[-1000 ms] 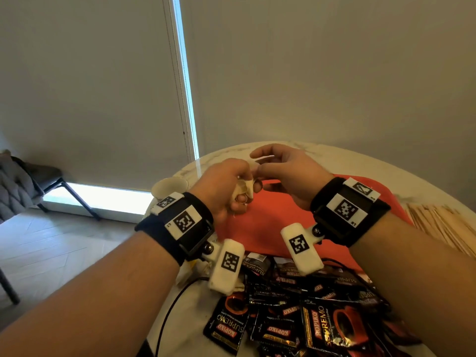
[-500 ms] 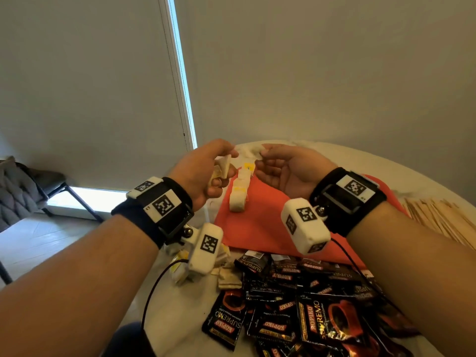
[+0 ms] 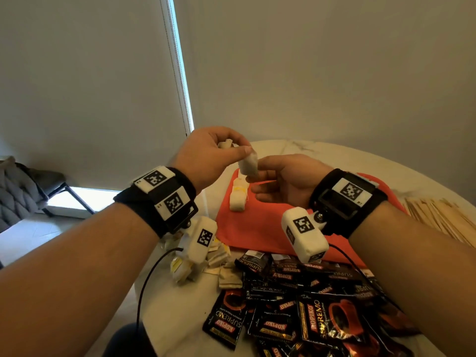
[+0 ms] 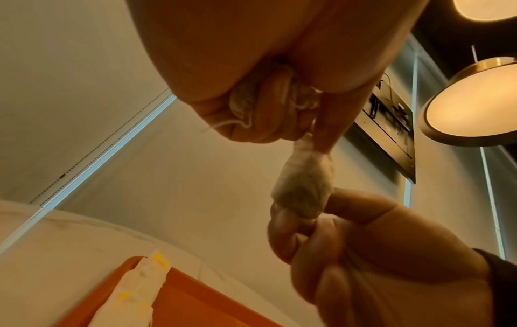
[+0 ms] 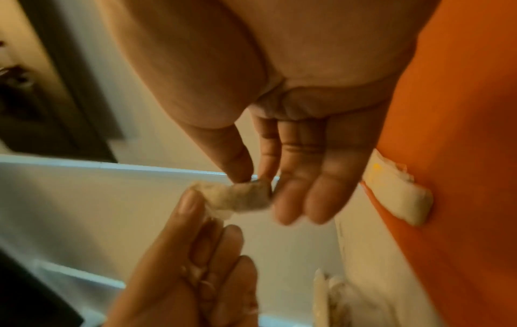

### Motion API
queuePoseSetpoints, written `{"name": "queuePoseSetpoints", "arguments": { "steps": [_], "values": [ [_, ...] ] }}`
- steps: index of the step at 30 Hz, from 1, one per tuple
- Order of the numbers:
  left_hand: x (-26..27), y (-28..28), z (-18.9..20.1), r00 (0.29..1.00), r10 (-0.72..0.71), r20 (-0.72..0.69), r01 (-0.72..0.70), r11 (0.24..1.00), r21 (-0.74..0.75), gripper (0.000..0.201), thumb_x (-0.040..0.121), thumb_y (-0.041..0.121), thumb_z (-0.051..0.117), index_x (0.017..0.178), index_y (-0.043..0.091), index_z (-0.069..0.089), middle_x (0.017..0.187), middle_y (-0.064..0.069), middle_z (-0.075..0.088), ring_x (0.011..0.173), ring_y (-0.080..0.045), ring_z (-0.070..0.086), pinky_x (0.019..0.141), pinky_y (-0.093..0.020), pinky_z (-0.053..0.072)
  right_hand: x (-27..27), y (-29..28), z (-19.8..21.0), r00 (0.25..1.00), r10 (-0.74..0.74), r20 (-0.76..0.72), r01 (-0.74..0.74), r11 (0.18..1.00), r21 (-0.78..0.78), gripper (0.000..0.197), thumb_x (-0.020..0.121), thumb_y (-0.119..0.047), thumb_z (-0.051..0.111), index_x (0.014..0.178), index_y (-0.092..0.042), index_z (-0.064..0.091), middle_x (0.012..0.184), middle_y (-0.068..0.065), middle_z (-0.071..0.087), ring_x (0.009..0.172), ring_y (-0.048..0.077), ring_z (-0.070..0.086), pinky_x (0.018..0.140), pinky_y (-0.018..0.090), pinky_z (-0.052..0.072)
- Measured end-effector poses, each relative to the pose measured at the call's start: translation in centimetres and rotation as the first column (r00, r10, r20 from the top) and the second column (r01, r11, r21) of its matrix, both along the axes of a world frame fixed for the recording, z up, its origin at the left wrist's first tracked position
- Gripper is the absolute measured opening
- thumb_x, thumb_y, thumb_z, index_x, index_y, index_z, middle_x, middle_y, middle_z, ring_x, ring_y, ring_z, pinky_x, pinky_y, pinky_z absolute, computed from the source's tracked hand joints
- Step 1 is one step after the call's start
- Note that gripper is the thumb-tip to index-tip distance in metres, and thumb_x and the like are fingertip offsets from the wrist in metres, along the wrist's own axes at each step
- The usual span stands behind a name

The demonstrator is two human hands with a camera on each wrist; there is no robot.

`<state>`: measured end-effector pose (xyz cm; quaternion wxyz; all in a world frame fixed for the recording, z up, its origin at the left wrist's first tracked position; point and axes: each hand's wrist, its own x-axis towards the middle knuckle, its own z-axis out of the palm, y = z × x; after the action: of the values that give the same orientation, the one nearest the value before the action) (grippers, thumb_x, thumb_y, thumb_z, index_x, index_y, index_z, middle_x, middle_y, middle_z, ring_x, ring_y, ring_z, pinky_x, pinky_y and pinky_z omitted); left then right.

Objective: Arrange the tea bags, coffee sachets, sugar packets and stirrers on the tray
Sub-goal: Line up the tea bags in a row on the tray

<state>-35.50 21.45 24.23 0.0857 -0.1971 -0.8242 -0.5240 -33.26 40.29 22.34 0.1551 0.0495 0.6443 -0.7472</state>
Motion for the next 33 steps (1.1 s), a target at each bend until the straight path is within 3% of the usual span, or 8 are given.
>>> {"name": "queuePoseSetpoints", "arguments": {
  "steps": [5,7,9,12,20,25,29,33],
  "values": [
    [-0.1,-0.1,0.7,0.993,0.085,0.076,-0.078,0.993,-0.085,0.007,0.089,0.037,0.079,0.087,0.030,0.079,0.081,-0.002,0.065,0.068,-0.016,0.054,0.060,-0.032,0.048,-0.4,0.1,0.1,0.954,-0.051,-0.294,0.090,0.988,0.121,0.018,0.095,-0.025,0.067,0.108,-0.014,0.072,0.116,0.011,0.074,0.097,0.024,0.069,0.080,0.038,0.054],
    [0.0,-0.2,1.1,0.991,0.082,0.107,-0.072,0.993,-0.098,0.010,0.087,0.039,0.081,0.085,0.029,0.080,0.082,-0.003,0.065,0.069,-0.017,0.054,0.060,-0.032,0.048,-0.4,-0.1,0.2,0.930,0.007,-0.368,0.084,0.970,0.229,0.020,0.092,-0.028,0.074,0.108,-0.016,0.073,0.112,0.009,0.075,0.104,0.025,0.070,0.081,0.038,0.055],
    [0.0,-0.2,1.5,0.987,0.071,0.142,-0.059,0.995,-0.083,0.012,0.087,0.039,0.082,0.085,0.028,0.081,0.078,-0.005,0.061,0.068,-0.019,0.052,0.060,-0.034,0.047,-0.6,-0.6,0.2,0.900,0.039,-0.433,0.122,0.933,0.338,0.017,0.089,-0.028,0.078,0.101,-0.016,0.074,0.103,0.008,0.076,0.098,0.023,0.072,0.076,0.034,0.056],
    [-0.2,-0.4,1.6,0.982,0.073,0.175,-0.060,0.995,-0.082,0.019,0.085,0.046,0.082,0.089,0.028,0.080,0.073,-0.004,0.057,0.065,-0.016,0.049,0.056,-0.031,0.044,-0.9,-1.2,0.2,0.876,-0.026,-0.481,0.192,0.934,0.300,0.019,0.088,-0.027,0.079,0.099,-0.011,0.074,0.095,0.009,0.077,0.086,0.020,0.073,0.070,0.030,0.055],
    [-0.9,-1.2,0.9,0.960,0.146,0.239,-0.138,0.989,-0.050,0.012,0.090,0.038,0.079,0.089,0.026,0.079,0.076,-0.004,0.060,0.067,-0.018,0.053,0.057,-0.032,0.045,-1.4,-2.0,0.2,0.927,-0.067,-0.369,0.187,0.936,0.299,0.012,0.084,-0.003,0.077,0.096,-0.004,0.074,0.092,0.015,0.078,0.083,0.023,0.076,0.070,0.031,0.058],
    [-1.4,-1.2,0.9,0.892,0.105,0.439,-0.197,0.966,0.169,0.011,0.095,0.023,0.072,0.091,0.014,0.066,0.076,-0.003,0.051,0.054,-0.010,0.036,0.045,-0.023,0.030,-2.5,-2.6,-1.8,0.985,-0.118,-0.124,0.153,0.928,0.341,0.017,0.081,0.012,0.072,0.081,-0.005,0.069,0.084,0.019,0.067,0.070,0.026,0.067,0.060,0.031,0.055],
    [-1.8,-1.6,0.8,0.842,0.084,0.533,-0.291,0.903,0.317,0.008,0.093,0.018,0.068,0.091,0.013,0.063,0.072,-0.001,0.050,0.048,-0.008,0.035,0.041,-0.019,0.030,-3.0,-2.8,-4.1,0.994,-0.091,0.068,0.052,0.895,0.443,0.016,0.086,0.007,0.072,0.083,-0.007,0.065,0.091,0.017,0.071,0.081,0.028,0.069,0.074,0.038,0.059],
    [-2.1,-2.3,0.3,0.822,0.057,0.567,-0.295,0.894,0.338,0.010,0.092,0.019,0.067,0.099,0.011,0.066,0.070,0.000,0.050,0.047,-0.008,0.036,0.039,-0.019,0.032,-3.4,-3.3,-5.7,0.990,-0.082,0.111,0.015,0.865,0.501,0.019,0.082,0.006,0.077,0.074,-0.006,0.065,0.087,0.018,0.074,0.091,0.035,0.072,0.092,0.048,0.059]
  ]
}}
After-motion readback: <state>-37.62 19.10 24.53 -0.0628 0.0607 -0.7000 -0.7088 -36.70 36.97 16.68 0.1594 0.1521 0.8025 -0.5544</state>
